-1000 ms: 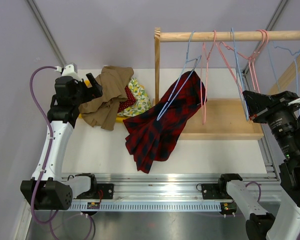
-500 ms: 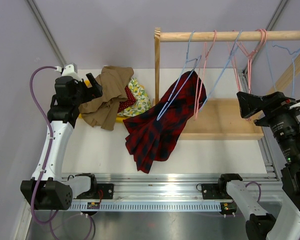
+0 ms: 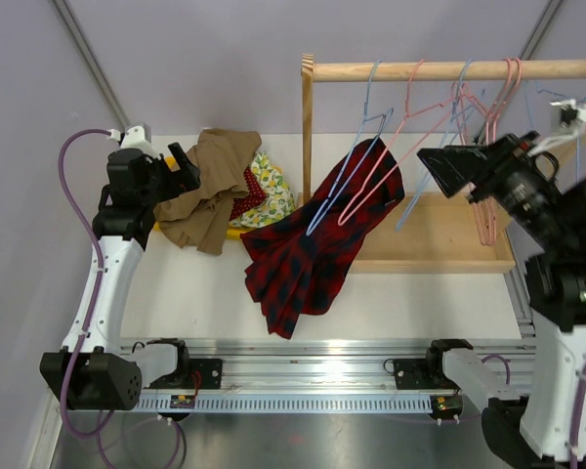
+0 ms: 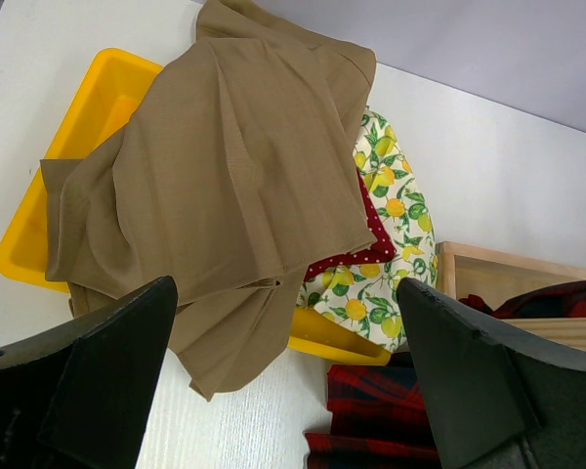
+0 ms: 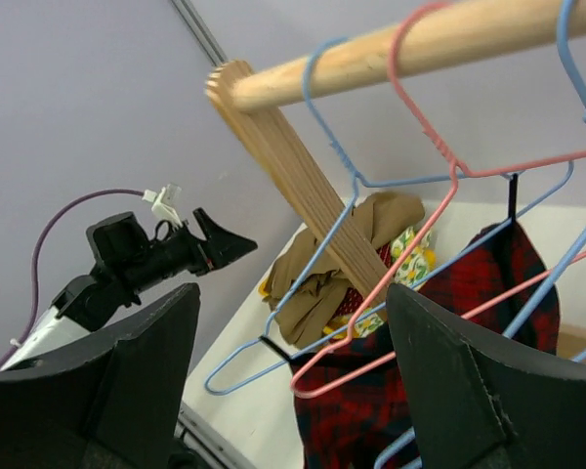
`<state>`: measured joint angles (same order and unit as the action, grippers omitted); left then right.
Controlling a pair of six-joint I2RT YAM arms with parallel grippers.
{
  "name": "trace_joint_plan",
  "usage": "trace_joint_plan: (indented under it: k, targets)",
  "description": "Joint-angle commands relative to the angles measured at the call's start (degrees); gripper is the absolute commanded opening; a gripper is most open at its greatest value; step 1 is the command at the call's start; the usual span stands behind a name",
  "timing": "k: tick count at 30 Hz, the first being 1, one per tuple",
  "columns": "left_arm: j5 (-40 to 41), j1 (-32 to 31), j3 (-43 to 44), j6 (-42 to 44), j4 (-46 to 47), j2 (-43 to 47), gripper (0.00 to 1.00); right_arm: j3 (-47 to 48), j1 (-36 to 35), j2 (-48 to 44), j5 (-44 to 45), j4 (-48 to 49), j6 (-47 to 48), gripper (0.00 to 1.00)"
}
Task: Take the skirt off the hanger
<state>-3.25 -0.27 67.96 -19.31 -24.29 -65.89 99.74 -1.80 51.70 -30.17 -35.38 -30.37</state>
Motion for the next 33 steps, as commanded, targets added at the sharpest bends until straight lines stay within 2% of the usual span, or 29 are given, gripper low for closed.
trace_joint_plan:
  k: [1, 5, 10, 19, 24, 33]
  targets:
    - [-0.09, 0.27, 0.06, 0.59, 2.32, 0.06, 0.99, -3.85, 0.13, 6.82, -7.18, 7.67, -4.52, 0.84]
    - [0.17, 0.27, -0.02, 0.68, 2.32, 0.06, 0.99, -5.44, -1.27, 9.64, -6.30, 11.55, -4.44, 0.83]
    - [0.43, 0.27, 0.15, 0.77, 2.32, -0.12, 0.99, -3.86, -6.45, 14.47, -3.93, 12.43, -2.85, 0.82]
    - [0.96, 0.27, 0.24, 1.03, 1.97, -0.73, 0.99, -2.19, -8.66, 15.18, -2.61, 10.86, -2.24, 0.81]
    - [1.14, 0.27, 0.33, 1.03, 1.97, -0.56, 0.99, -3.41, -9.09, 15.79, -4.10, 14.71, -4.61, 0.80]
    - [1.93, 0.27, 0.41, 1.38, 1.88, -0.47, 0.99, -3.59, -13.57, 20.98, -1.03, 16.13, -2.59, 0.78]
